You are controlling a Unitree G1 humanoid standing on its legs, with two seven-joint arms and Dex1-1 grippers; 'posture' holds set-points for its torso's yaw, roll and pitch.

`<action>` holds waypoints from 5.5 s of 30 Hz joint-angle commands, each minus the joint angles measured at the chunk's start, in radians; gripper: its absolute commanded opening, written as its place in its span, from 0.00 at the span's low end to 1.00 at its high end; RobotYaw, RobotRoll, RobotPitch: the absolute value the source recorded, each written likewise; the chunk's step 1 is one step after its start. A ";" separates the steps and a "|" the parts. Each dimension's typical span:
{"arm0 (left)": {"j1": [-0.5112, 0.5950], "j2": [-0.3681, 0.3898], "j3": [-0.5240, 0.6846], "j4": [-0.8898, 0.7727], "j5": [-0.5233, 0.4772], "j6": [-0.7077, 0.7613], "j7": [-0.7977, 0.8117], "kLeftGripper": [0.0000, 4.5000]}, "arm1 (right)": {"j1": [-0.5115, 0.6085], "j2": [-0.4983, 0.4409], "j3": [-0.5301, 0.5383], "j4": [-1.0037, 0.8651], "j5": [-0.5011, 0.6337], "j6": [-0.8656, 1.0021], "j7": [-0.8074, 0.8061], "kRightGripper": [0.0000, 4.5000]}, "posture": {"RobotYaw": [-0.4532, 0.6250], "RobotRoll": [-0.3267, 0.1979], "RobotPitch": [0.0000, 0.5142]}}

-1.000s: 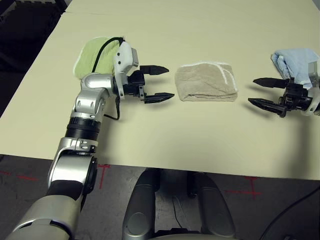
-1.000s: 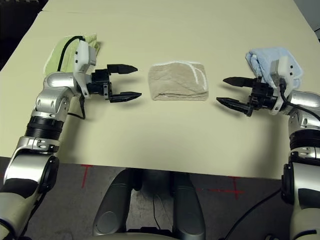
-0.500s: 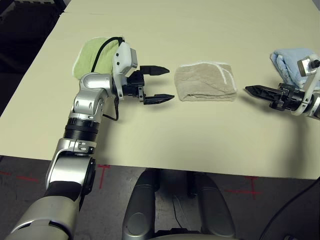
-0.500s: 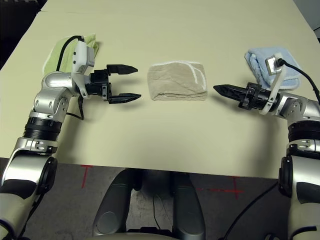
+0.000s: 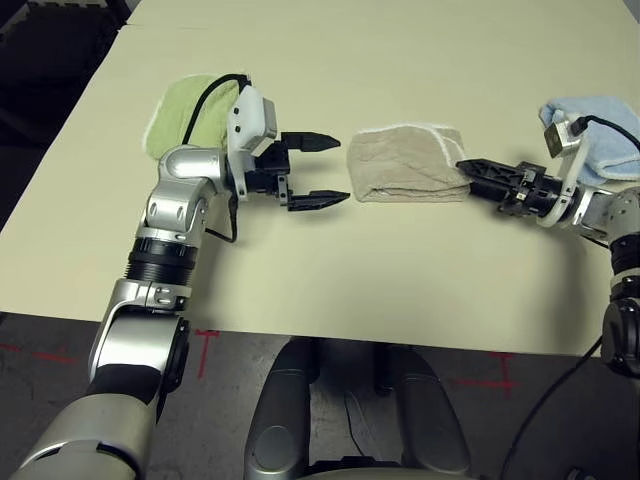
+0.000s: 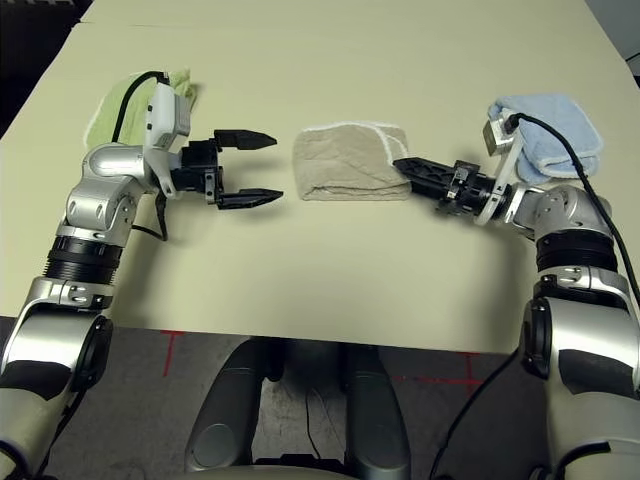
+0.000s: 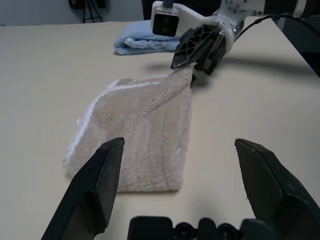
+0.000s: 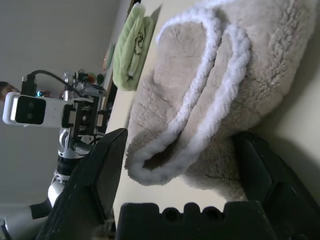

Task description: Fold the towel and set it aside.

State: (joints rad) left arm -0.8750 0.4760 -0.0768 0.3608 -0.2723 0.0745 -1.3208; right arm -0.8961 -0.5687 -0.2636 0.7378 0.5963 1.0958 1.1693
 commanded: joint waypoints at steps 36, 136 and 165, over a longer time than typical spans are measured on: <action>0.032 0.003 -0.022 -0.063 -0.009 0.023 0.001 1.00 | 0.111 0.008 -0.169 -0.220 0.173 0.199 -0.382 0.99 | 0.46 0.62 0.69; 0.056 0.004 -0.032 -0.099 -0.023 0.082 0.017 1.00 | -0.027 -0.048 -0.503 0.133 0.177 -1.091 -0.599 0.00 | 0.41 0.62 0.66; 0.014 0.000 -0.041 -0.034 -0.006 0.042 0.004 1.00 | 0.279 0.001 -0.500 -0.071 0.176 -0.918 -0.738 0.00 | 0.39 0.62 0.67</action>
State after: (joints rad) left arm -0.8611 0.4789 -0.1003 0.3293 -0.2819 0.1291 -1.3020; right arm -0.6521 -0.5737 -0.7553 0.7235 0.7562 0.1435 0.4596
